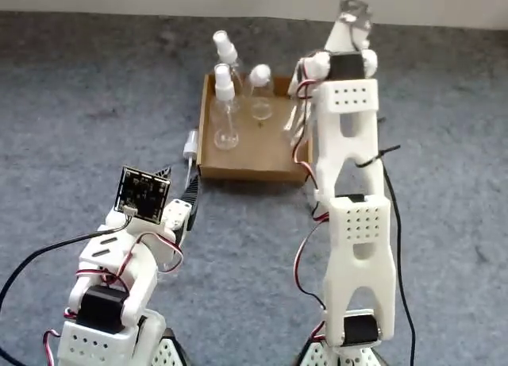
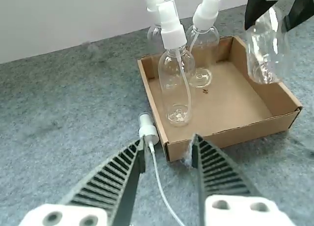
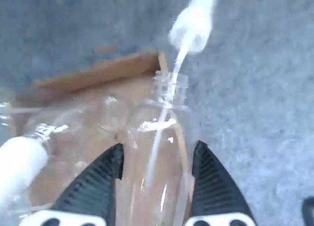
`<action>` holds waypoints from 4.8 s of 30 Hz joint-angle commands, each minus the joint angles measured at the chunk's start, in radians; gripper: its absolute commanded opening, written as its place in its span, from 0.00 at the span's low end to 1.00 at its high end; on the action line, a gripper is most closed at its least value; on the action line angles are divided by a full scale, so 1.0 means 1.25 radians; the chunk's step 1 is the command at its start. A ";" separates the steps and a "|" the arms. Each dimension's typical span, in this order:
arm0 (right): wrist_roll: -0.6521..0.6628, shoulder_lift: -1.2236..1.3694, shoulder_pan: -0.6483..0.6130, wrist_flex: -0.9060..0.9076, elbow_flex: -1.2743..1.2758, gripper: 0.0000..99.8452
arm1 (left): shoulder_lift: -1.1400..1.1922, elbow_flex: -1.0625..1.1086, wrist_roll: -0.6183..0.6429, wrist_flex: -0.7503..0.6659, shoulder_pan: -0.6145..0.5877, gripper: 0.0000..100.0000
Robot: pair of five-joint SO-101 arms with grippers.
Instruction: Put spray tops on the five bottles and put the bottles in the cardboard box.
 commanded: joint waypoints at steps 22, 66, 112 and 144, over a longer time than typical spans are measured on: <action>0.243 -0.095 0.211 0.013 -0.282 0.02 | -0.003 -0.004 -0.002 -0.016 -0.008 0.12; 0.691 -1.162 -0.109 -0.365 1.736 0.00 | -0.003 0.035 -0.002 -0.072 -0.012 0.12; 0.702 0.057 0.195 -0.280 0.199 0.22 | -0.004 0.036 -0.002 -0.069 -0.007 0.12; 0.735 0.299 0.326 0.071 -0.282 0.00 | -0.003 0.044 -0.002 -0.071 -0.007 0.12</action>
